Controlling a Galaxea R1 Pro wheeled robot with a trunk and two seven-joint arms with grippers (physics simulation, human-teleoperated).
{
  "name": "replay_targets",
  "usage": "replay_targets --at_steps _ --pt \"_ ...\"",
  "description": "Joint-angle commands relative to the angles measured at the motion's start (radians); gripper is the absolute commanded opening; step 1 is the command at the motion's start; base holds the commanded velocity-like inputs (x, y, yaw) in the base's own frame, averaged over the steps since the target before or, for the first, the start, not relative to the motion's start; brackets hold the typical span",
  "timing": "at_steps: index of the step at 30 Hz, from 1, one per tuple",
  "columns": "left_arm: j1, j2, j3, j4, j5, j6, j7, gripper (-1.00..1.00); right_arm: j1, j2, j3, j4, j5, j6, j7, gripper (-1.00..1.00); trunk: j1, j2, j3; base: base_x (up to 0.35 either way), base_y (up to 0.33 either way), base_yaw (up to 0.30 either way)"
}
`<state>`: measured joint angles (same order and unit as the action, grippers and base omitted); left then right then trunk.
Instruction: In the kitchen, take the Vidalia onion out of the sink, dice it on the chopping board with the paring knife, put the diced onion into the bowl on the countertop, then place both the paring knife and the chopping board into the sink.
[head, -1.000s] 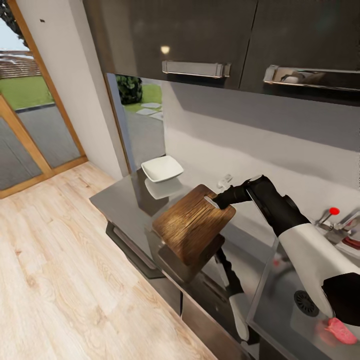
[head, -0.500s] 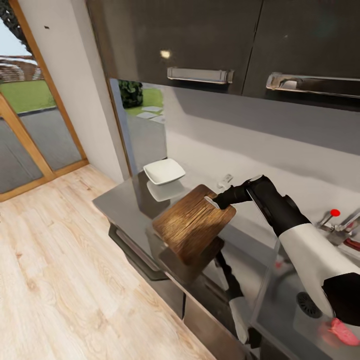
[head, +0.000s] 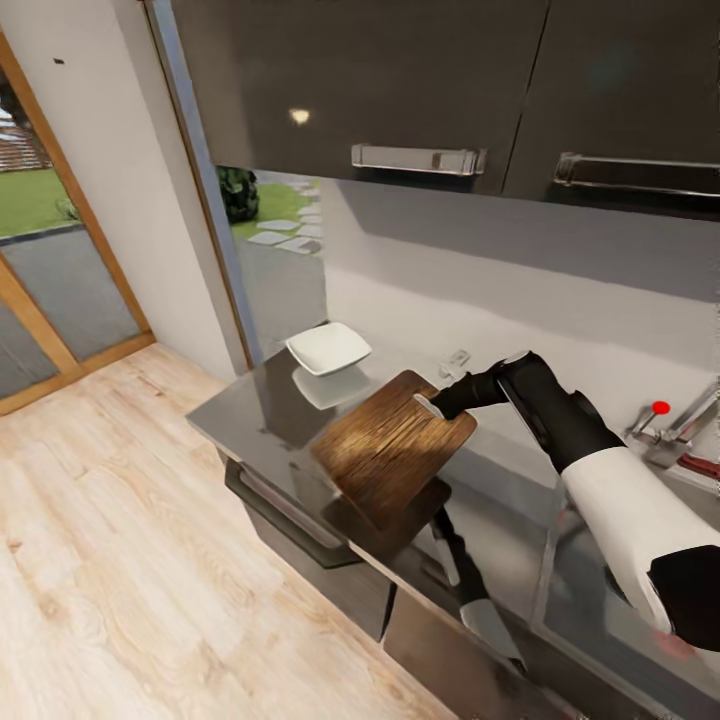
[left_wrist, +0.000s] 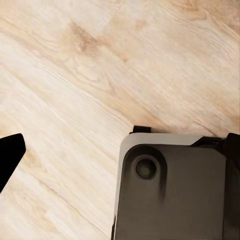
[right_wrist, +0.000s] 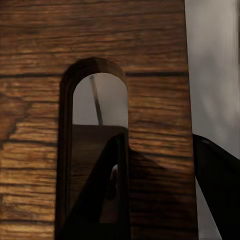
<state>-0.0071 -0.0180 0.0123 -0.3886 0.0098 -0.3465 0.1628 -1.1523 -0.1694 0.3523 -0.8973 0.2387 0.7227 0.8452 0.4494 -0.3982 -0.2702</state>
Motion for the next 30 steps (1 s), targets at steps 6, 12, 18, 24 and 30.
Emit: replay_targets --at_steps 6,12,18,24,30 --pt "-0.001 0.002 0.002 0.001 0.001 -0.003 0.003 1.0 -0.001 -0.023 -0.003 0.0 0.009 0.003 0.006 -1.0 0.001 -0.002 0.005 0.0 0.286 -0.208" --pt "-0.001 0.003 0.003 0.005 0.001 -0.003 0.003 1.0 -0.001 -0.045 -0.073 0.0 0.008 0.031 0.005 -1.0 0.001 -0.002 0.011 0.0 0.286 -0.208" --pt "-0.001 0.003 0.003 0.017 0.001 -0.003 0.002 1.0 -0.001 -0.056 -0.137 0.015 0.01 0.042 0.0 -1.0 0.001 -0.002 0.018 -0.009 0.286 -0.208" --pt "-0.001 0.004 0.003 0.019 0.001 -0.003 0.002 1.0 -0.001 -0.069 -0.237 0.04 0.01 0.043 -0.072 -1.0 0.001 -0.002 0.025 -0.073 0.286 -0.204" --pt "-0.001 0.004 0.003 0.019 0.001 -0.003 0.003 1.0 -0.001 -0.074 -0.282 0.057 0.01 0.043 -0.11 -1.0 0.001 -0.002 0.032 -0.091 0.286 -0.174"
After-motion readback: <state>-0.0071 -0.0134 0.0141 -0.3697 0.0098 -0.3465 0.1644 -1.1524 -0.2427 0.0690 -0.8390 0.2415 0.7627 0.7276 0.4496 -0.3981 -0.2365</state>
